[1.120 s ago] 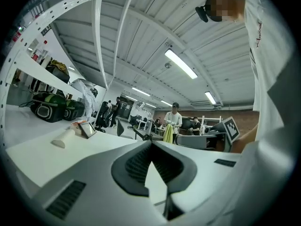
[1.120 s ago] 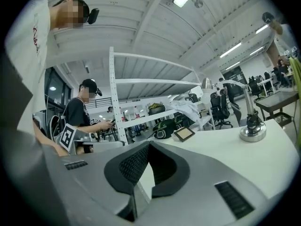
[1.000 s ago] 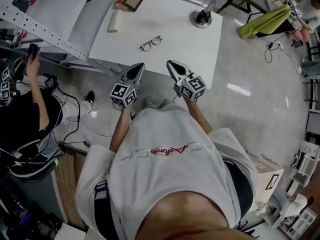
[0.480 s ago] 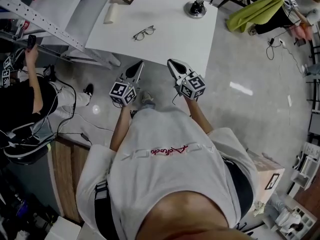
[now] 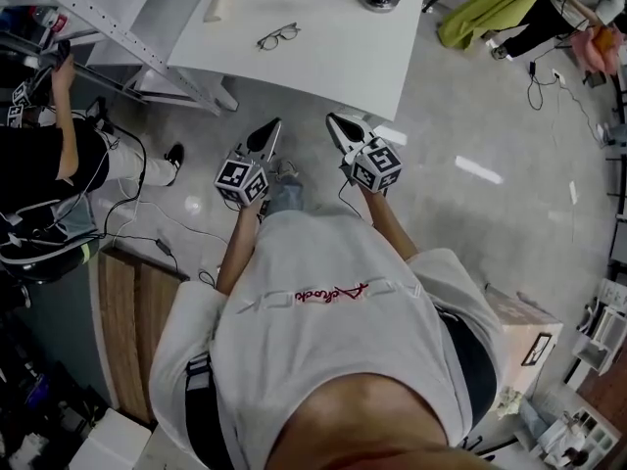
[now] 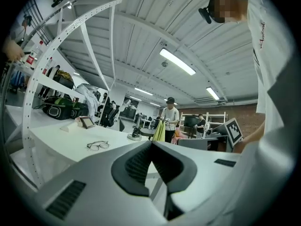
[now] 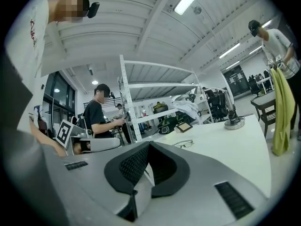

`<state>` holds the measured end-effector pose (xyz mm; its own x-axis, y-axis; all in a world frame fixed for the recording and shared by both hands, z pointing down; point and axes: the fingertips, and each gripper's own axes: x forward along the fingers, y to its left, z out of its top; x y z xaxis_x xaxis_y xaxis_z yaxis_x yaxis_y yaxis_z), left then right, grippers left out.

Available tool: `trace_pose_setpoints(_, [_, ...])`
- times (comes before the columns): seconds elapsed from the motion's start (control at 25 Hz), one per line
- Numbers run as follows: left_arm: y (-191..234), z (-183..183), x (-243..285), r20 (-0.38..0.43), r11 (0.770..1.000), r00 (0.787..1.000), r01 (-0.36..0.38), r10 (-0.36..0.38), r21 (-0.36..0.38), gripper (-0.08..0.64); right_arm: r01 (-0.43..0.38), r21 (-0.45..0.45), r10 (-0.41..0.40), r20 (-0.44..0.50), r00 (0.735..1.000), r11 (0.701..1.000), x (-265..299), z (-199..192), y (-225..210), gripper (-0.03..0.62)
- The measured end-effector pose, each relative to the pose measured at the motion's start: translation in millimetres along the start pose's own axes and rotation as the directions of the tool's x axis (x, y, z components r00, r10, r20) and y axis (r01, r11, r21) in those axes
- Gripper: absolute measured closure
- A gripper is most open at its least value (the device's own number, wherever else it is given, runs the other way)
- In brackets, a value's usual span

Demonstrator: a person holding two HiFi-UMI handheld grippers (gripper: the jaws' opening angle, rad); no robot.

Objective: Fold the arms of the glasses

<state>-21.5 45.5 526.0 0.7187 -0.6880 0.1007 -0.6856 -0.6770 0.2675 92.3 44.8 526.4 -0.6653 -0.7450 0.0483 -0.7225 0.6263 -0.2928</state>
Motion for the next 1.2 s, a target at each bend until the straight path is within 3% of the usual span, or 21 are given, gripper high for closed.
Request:
trace_pose_setpoints(0.36, [-43, -18, -37, -0.007, 1.0, 1.0, -0.004, 0.004, 0.015, 0.531, -0.004, 0.01, 0.004, 0.014, 1.0, 1.0, -46, -18, 33, 0.577])
trace_pose_setpoints(0.68, [-59, -20, -52, 0.0, 0.999, 1.0, 0.005, -0.005, 0.037, 0.531, -0.007, 0.003, 0.007, 0.03, 1.0, 1.0, -58, -20, 49, 0.577])
trace_pose_setpoints(1.2, [-76, -29, -63, 0.015, 1.0, 1.0, 0.012, -0.012, 0.01, 0.531, -0.017, -0.005, 0.017, 0.012, 1.0, 1.0, -75, -26, 66, 0.577])
